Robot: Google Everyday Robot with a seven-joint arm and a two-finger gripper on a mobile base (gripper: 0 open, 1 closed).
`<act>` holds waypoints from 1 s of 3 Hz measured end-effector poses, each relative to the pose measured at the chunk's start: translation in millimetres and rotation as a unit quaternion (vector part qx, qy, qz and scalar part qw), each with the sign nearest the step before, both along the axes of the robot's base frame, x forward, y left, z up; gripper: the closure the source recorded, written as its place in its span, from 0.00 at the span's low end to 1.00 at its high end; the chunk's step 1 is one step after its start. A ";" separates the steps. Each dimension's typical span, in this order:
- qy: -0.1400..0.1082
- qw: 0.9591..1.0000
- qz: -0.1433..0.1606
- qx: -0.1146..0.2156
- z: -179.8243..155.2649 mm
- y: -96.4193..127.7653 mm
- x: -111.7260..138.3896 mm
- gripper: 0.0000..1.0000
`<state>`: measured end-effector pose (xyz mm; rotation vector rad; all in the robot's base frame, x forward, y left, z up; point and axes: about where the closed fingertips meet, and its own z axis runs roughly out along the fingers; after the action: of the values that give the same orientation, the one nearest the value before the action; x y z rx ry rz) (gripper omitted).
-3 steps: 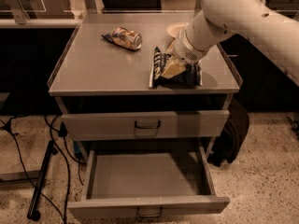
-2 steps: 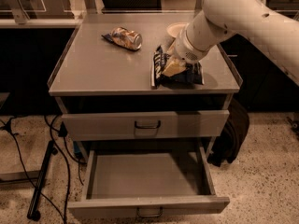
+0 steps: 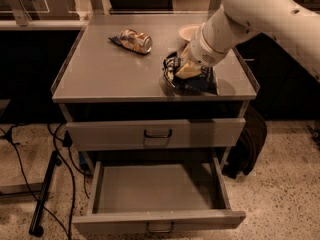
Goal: Place blue chip bag into middle drawer
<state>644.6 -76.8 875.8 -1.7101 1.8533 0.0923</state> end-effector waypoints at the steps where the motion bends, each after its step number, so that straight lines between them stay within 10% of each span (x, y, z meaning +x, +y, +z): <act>1: 0.007 1.000 0.011 0.008 17.6 1.0 -27.6 1.00; 3: 0.036 0.999 0.029 0.025 49.1 14.3 -116.1 1.00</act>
Offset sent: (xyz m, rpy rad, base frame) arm -0.1101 0.0062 0.0530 0.0534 0.0660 0.0611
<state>528.5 -62.5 925.0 -1.7479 1.8375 0.2252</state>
